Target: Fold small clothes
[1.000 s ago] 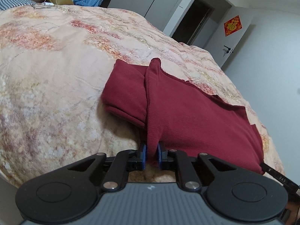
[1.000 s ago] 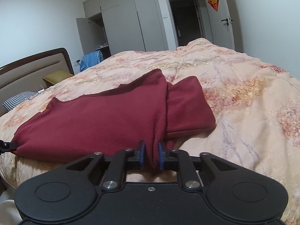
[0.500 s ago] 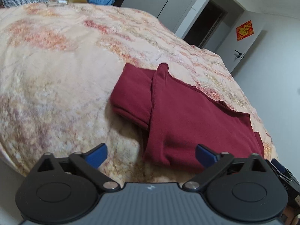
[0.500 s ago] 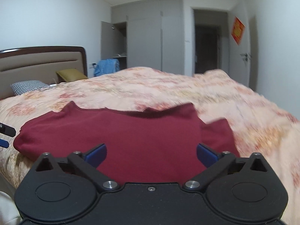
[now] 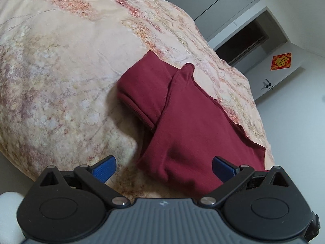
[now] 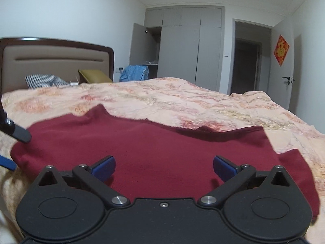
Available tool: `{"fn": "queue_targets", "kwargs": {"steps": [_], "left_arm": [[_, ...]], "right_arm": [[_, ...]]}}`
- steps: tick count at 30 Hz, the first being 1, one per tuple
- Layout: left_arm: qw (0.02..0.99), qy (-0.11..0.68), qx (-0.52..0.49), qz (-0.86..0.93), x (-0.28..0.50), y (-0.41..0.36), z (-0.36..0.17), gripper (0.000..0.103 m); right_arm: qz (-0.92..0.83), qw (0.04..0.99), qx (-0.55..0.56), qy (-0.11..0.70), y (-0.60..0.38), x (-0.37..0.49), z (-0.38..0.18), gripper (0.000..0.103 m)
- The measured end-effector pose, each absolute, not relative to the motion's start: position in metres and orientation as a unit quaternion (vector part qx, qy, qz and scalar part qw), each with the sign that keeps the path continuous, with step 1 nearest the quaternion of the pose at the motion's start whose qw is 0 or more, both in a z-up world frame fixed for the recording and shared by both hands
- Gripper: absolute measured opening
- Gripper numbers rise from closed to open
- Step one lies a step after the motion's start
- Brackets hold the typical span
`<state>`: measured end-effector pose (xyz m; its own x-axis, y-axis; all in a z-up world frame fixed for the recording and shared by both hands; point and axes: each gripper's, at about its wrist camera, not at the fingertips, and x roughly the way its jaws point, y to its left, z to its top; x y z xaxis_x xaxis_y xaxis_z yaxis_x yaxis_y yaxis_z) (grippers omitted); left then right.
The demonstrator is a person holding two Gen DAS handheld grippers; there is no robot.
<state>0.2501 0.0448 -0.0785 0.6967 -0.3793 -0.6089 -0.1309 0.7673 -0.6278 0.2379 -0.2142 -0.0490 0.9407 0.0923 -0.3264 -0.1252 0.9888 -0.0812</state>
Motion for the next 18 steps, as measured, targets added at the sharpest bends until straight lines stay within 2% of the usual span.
{"fn": "queue_targets", "kwargs": {"steps": [3, 13, 18], "left_arm": [[0.859, 0.388, -0.328, -0.066, 0.256, 0.042, -0.082, 0.103], [0.87, 0.378, -0.311, -0.057, 0.257, 0.03, -0.088, 0.103], [0.864, 0.342, -0.36, -0.085, 0.247, 0.023, -0.089, 0.103]], "right_arm": [[0.048, 0.982, -0.048, 0.178, -0.209, 0.248, -0.06, 0.102], [0.057, 0.986, -0.017, 0.155, -0.217, 0.246, -0.082, 0.103], [0.057, 0.987, -0.014, 0.149, -0.219, 0.245, -0.083, 0.103]]}}
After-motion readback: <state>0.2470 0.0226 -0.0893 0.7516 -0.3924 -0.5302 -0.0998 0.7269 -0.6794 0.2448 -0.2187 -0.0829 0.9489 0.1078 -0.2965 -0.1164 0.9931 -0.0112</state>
